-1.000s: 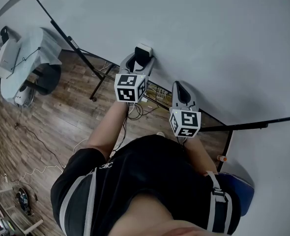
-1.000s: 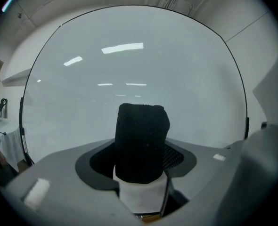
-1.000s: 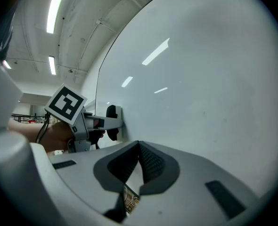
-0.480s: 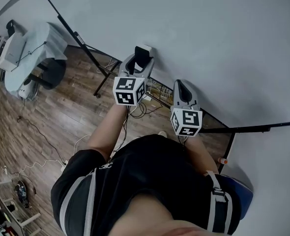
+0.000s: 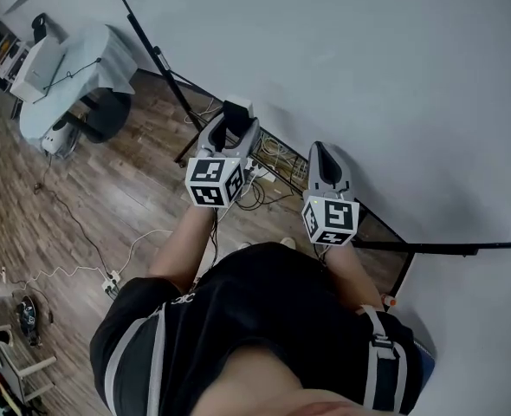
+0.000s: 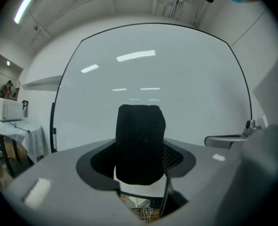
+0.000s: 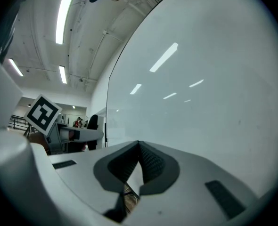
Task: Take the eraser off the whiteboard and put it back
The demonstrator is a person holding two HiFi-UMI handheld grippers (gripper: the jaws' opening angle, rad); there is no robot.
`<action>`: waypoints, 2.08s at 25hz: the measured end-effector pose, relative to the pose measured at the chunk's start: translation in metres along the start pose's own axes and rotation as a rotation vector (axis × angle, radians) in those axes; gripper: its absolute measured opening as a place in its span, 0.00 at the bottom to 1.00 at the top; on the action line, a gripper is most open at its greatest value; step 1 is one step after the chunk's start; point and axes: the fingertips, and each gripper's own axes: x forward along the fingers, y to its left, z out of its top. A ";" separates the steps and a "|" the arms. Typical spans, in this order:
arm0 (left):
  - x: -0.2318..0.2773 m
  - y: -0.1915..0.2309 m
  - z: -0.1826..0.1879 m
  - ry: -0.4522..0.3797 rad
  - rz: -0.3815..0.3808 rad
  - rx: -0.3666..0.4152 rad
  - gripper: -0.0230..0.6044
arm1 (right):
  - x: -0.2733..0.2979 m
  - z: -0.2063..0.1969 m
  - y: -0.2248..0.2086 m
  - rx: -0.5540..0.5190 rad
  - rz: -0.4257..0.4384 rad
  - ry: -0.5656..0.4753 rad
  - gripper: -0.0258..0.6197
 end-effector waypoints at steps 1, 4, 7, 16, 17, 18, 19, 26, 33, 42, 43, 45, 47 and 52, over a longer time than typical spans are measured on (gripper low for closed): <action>-0.007 0.006 -0.001 -0.002 0.017 -0.003 0.43 | 0.001 0.002 0.002 0.003 0.008 -0.009 0.05; -0.028 0.021 -0.002 -0.007 0.063 0.000 0.44 | 0.006 0.006 0.006 0.010 0.031 -0.026 0.05; -0.047 0.035 -0.007 0.001 0.101 0.002 0.44 | 0.011 0.007 0.011 0.019 0.053 -0.040 0.05; -0.070 0.055 -0.027 0.032 0.161 -0.033 0.44 | 0.025 0.007 0.027 0.028 0.094 -0.036 0.05; -0.071 0.056 -0.027 0.031 0.160 -0.036 0.44 | 0.027 0.007 0.028 0.028 0.095 -0.035 0.05; -0.071 0.056 -0.027 0.029 0.157 -0.039 0.44 | 0.027 0.007 0.029 0.028 0.096 -0.034 0.05; -0.071 0.057 -0.026 0.027 0.155 -0.043 0.44 | 0.028 0.007 0.029 0.028 0.096 -0.032 0.05; -0.065 0.053 -0.028 0.026 0.143 -0.065 0.44 | 0.030 0.004 0.025 0.029 0.098 -0.022 0.05; -0.066 0.054 -0.025 0.017 0.137 -0.066 0.44 | 0.027 0.003 0.026 0.025 0.089 -0.020 0.05; -0.055 0.047 -0.012 -0.001 0.085 -0.065 0.44 | 0.018 0.002 0.022 0.017 0.054 -0.013 0.05; -0.052 0.044 -0.010 -0.003 0.074 -0.061 0.44 | 0.015 0.002 0.020 0.017 0.047 -0.012 0.05; -0.045 0.037 -0.006 -0.006 0.049 -0.051 0.44 | 0.011 0.002 0.016 0.016 0.030 -0.011 0.05; -0.037 0.031 -0.002 -0.007 0.024 -0.042 0.44 | 0.006 0.003 0.011 0.014 0.013 -0.012 0.05; -0.017 0.008 0.000 0.000 -0.042 -0.022 0.44 | -0.013 0.001 -0.005 0.020 -0.042 -0.012 0.05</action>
